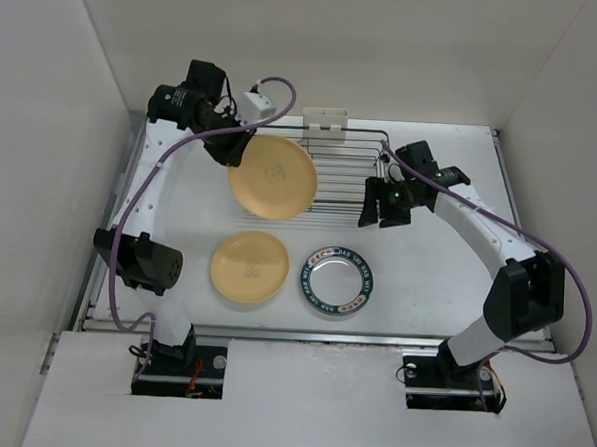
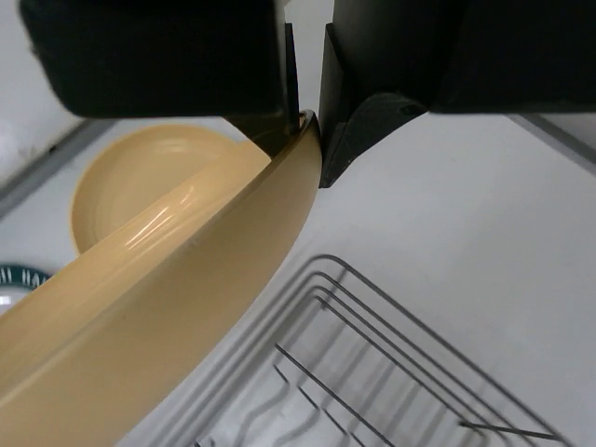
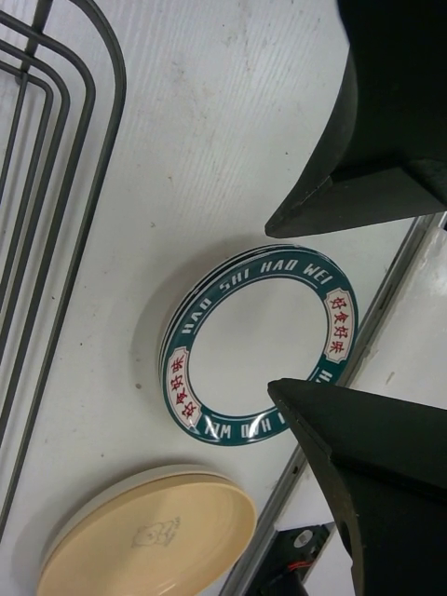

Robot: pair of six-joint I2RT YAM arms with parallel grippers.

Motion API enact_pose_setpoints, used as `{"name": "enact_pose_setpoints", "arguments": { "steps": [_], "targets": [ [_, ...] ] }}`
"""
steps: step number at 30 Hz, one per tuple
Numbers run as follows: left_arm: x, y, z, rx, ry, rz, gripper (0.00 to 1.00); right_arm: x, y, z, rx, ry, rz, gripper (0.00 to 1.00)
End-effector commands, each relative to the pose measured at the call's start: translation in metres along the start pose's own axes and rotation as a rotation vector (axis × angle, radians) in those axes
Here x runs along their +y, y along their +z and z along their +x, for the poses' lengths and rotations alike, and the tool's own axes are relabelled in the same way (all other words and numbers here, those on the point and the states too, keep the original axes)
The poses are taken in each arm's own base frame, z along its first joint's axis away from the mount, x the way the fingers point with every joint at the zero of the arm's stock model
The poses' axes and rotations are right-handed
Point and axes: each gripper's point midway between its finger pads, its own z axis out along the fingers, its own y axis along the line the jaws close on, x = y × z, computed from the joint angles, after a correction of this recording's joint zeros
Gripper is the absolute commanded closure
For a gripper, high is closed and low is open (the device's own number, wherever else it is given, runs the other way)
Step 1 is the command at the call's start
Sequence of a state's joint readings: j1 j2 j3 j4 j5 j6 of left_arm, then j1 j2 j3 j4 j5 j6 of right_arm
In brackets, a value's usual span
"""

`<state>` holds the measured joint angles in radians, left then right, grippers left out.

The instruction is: Unload the plates from the dish rack

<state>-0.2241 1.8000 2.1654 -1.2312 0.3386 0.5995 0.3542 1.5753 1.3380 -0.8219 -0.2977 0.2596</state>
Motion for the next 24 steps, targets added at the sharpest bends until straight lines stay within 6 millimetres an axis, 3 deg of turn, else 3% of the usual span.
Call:
{"name": "enact_pose_setpoints", "arguments": {
  "steps": [1,2,4,5,8,11,16,17,18,23,24],
  "targets": [
    [-0.066,-0.013,0.079,0.294,0.081,0.321,1.00,0.009,-0.005,-0.008,-0.050,-0.012,-0.040,0.32],
    [-0.064,-0.003,0.105,0.416,0.077,0.323,1.00,0.008,-0.005,-0.005,-0.047,-0.011,-0.039,0.32],
    [-0.069,0.010,0.128,0.530,0.094,0.339,1.00,0.010,-0.007,-0.004,-0.053,-0.014,-0.051,0.32],
    [-0.073,0.016,0.150,0.620,0.078,0.371,1.00,0.008,-0.005,-0.001,-0.043,-0.011,-0.048,0.32],
    [-0.081,0.038,0.174,0.706,0.037,0.407,1.00,0.012,-0.007,0.006,-0.039,-0.019,-0.061,0.32],
    [-0.080,0.054,0.184,0.722,0.009,0.388,1.00,0.011,-0.012,0.007,-0.061,-0.025,-0.055,0.32],
    [-0.083,0.062,0.195,0.761,-0.006,0.375,1.00,0.009,-0.016,0.011,-0.068,-0.026,-0.047,0.32],
    [-0.083,0.063,0.200,0.785,-0.015,0.372,0.95,0.009,-0.017,0.014,-0.069,-0.027,-0.048,0.32],
    [-0.080,0.064,0.200,0.785,-0.008,0.358,0.80,0.009,-0.017,0.014,-0.069,-0.027,-0.048,0.32],
    [-0.080,0.065,0.204,0.807,-0.007,0.360,0.35,0.011,-0.019,0.011,-0.086,-0.032,-0.053,0.32],
    [-0.081,0.063,0.201,0.789,-0.009,0.360,0.31,0.011,-0.019,0.011,-0.086,-0.032,-0.053,0.32]
  ]
}}
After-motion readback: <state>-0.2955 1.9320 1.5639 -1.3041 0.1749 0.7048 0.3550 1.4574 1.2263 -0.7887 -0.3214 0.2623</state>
